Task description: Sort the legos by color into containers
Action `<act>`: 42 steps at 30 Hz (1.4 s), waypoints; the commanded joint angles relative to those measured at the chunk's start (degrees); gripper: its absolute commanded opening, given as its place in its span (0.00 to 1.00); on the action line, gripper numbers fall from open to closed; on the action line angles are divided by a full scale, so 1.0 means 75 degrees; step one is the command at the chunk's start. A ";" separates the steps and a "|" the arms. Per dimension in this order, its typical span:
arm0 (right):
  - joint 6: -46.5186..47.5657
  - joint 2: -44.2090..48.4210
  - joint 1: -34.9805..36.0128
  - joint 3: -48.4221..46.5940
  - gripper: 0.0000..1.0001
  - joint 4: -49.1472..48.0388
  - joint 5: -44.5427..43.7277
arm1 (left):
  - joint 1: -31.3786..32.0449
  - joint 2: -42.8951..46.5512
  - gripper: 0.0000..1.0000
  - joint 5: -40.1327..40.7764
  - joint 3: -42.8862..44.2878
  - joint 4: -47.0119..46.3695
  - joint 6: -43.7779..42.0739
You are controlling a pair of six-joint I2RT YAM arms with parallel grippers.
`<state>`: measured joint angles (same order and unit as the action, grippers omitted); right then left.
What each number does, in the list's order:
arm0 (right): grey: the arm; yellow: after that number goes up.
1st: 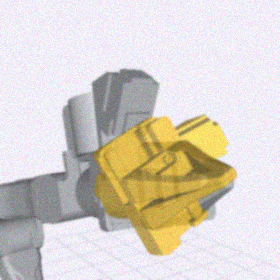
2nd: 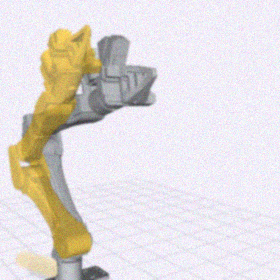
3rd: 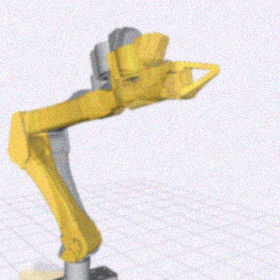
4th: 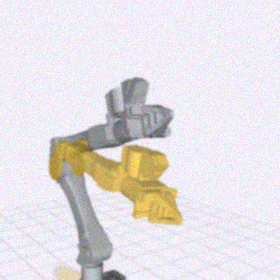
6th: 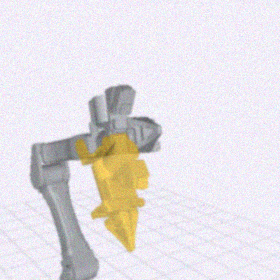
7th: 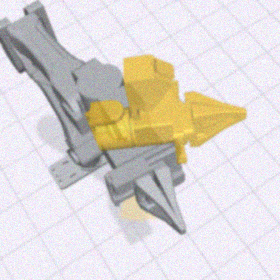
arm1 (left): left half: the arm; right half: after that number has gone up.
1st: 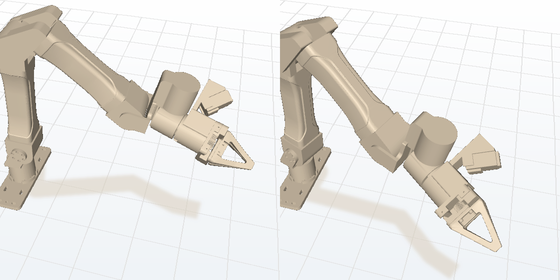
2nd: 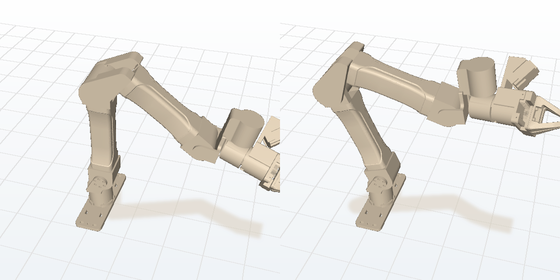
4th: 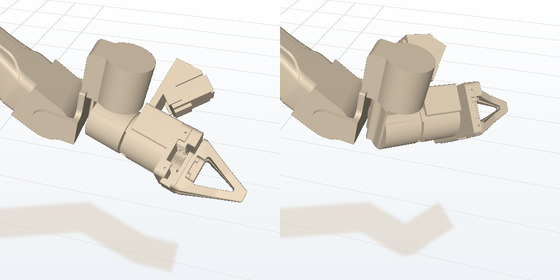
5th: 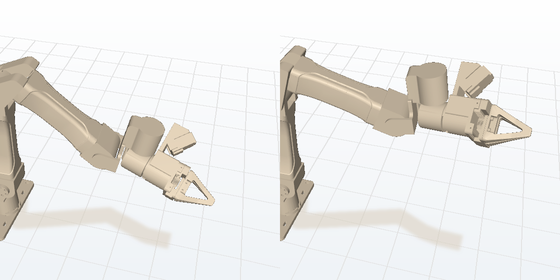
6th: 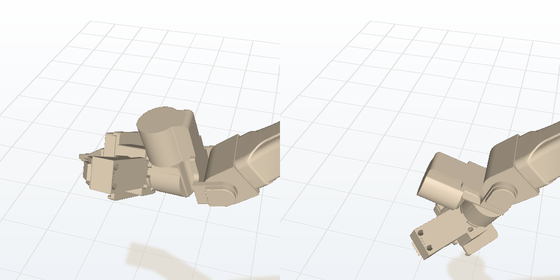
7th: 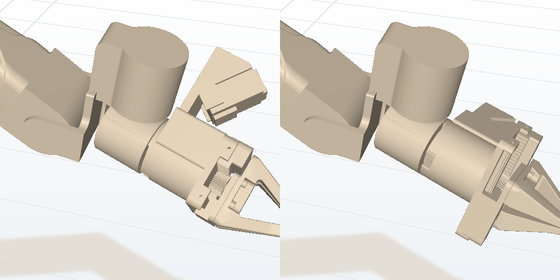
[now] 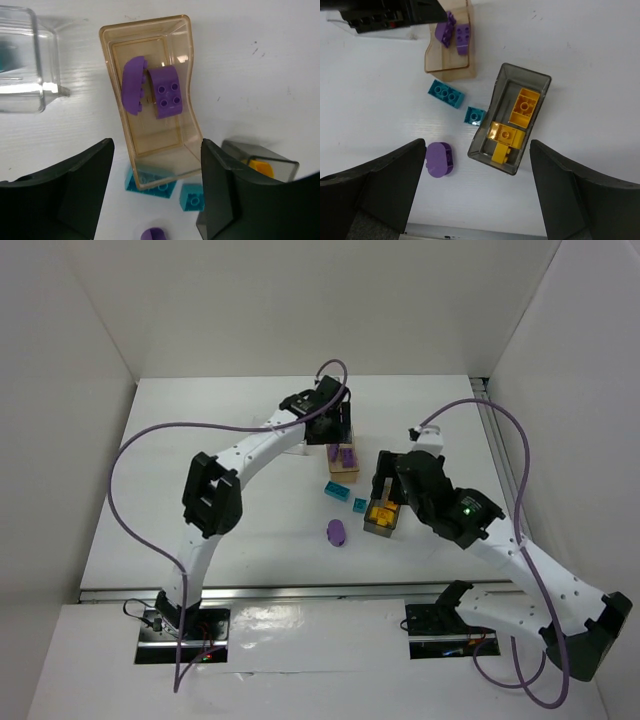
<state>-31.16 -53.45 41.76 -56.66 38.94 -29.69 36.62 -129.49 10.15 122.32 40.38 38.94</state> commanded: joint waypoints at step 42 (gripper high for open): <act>0.0075 -0.4312 0.1594 -0.0424 0.39 -0.2485 0.0140 | -0.2327 0.6590 0.69 -0.0018 -0.5668 -0.0428 -0.0317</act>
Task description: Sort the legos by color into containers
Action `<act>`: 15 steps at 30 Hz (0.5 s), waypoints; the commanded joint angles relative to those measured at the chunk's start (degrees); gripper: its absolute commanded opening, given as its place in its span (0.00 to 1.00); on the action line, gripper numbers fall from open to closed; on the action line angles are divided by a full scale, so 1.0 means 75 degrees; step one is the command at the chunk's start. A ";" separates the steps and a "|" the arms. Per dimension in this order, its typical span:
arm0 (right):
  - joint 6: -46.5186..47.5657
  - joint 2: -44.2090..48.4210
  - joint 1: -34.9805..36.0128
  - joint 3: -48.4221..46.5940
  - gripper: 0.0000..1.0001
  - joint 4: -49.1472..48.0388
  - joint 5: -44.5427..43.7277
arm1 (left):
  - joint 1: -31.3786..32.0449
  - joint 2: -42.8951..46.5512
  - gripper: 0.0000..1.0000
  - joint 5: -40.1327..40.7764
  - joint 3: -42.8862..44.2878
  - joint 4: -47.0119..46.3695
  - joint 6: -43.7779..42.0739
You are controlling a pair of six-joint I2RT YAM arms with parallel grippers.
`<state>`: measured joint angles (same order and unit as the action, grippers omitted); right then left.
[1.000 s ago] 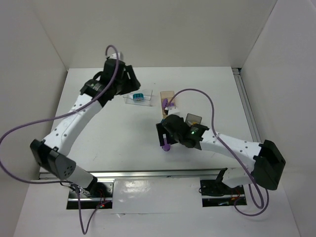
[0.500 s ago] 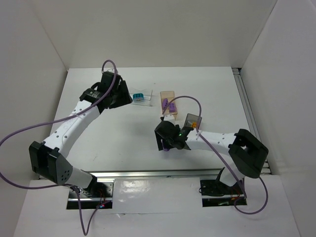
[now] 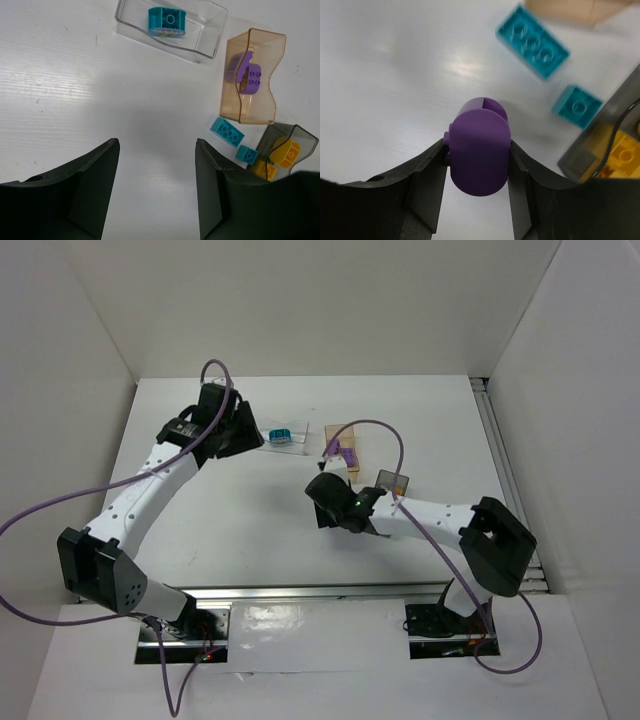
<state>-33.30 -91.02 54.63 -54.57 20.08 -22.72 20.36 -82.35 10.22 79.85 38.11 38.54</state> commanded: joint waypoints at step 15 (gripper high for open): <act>0.1862 -0.1315 -0.2385 -0.3223 0.41 -0.0895 -0.0135 | -0.0851 0.0995 0.69 -0.0284 -0.0499 0.0017 -0.0335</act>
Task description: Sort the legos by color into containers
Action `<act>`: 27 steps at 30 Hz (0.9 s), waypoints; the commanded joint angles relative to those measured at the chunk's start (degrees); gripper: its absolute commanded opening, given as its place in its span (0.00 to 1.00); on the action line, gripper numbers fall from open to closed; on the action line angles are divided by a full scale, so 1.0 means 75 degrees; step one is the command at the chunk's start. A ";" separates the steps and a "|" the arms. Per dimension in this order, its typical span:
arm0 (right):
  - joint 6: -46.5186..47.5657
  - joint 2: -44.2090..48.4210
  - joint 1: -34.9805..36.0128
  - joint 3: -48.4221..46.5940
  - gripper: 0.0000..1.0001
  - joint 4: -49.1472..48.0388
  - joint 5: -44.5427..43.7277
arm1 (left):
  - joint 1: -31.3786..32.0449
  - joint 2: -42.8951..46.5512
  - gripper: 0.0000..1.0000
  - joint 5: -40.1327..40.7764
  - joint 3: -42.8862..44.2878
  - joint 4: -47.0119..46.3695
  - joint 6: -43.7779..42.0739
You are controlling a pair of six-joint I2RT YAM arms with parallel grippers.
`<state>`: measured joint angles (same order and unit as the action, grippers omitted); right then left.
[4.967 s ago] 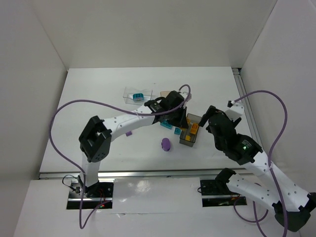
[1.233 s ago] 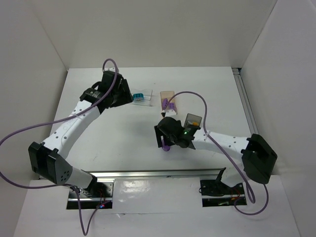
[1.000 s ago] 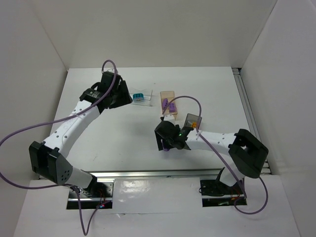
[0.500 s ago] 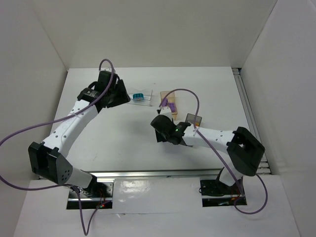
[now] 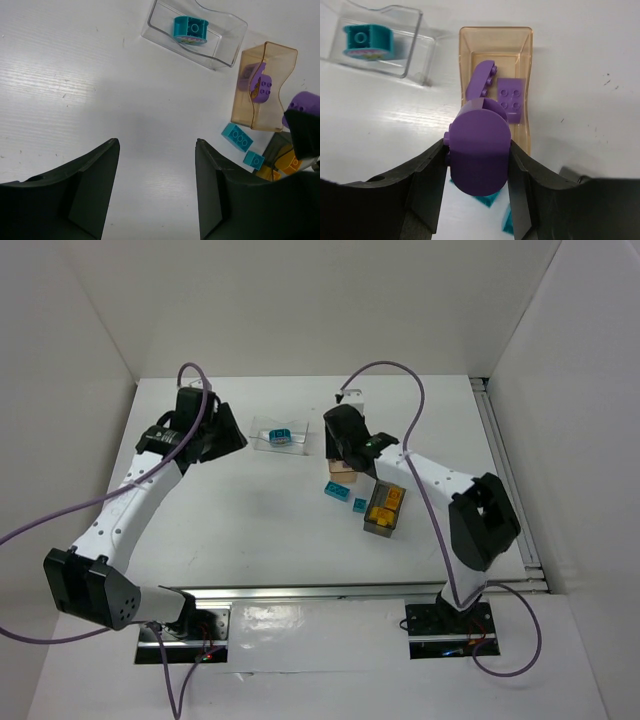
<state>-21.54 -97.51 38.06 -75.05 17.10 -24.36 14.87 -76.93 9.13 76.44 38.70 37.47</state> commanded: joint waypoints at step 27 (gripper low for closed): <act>0.0480 0.0874 0.0539 0.2296 0.87 -0.0745 0.1408 | -0.0260 0.0343 0.69 -0.0420 -0.0618 -0.0203 -0.0192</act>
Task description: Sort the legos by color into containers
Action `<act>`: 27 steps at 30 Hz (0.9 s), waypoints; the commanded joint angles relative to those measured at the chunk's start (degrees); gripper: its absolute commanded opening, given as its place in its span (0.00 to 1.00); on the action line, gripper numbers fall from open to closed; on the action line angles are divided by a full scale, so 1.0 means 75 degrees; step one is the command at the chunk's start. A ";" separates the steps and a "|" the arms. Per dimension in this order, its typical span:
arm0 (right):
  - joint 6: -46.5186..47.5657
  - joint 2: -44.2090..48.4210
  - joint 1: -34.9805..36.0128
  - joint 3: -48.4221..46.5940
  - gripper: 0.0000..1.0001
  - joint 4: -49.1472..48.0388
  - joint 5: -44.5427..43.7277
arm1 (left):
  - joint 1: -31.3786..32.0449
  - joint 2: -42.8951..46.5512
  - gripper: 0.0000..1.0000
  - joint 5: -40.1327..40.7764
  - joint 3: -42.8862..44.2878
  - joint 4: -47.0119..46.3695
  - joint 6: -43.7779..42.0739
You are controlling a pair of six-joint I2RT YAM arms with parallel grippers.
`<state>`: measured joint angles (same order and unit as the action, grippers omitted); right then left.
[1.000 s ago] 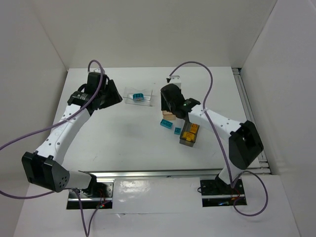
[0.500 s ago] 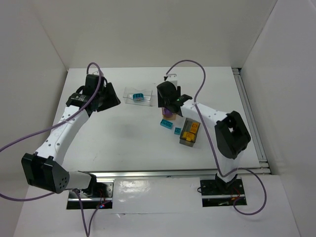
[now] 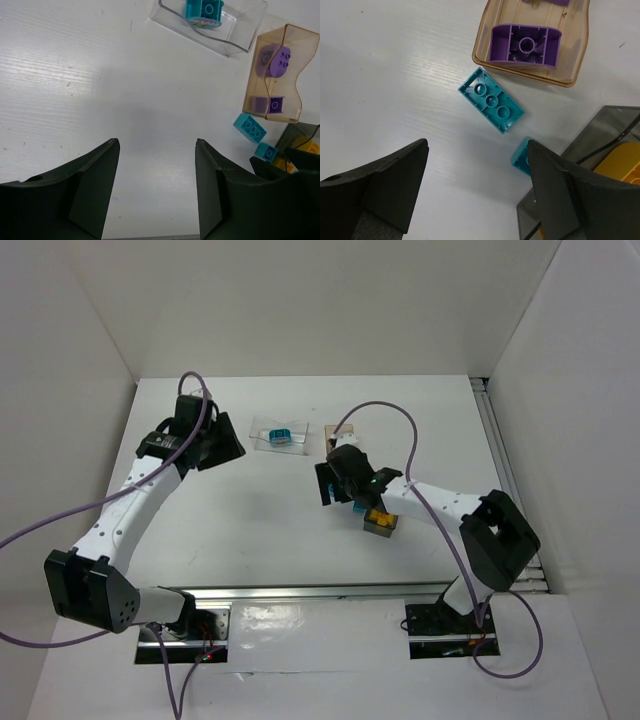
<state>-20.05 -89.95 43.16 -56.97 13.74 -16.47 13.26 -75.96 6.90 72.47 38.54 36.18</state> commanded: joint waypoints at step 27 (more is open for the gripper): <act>0.1455 -0.1846 -0.0013 -0.0993 0.45 -0.0216 0.0697 | -0.0197 0.0004 0.69 -0.0193 -0.0299 -0.0335 -0.0090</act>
<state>-10.20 -104.07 41.32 -63.40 11.00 -10.00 12.12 -75.92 6.04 70.48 37.45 36.18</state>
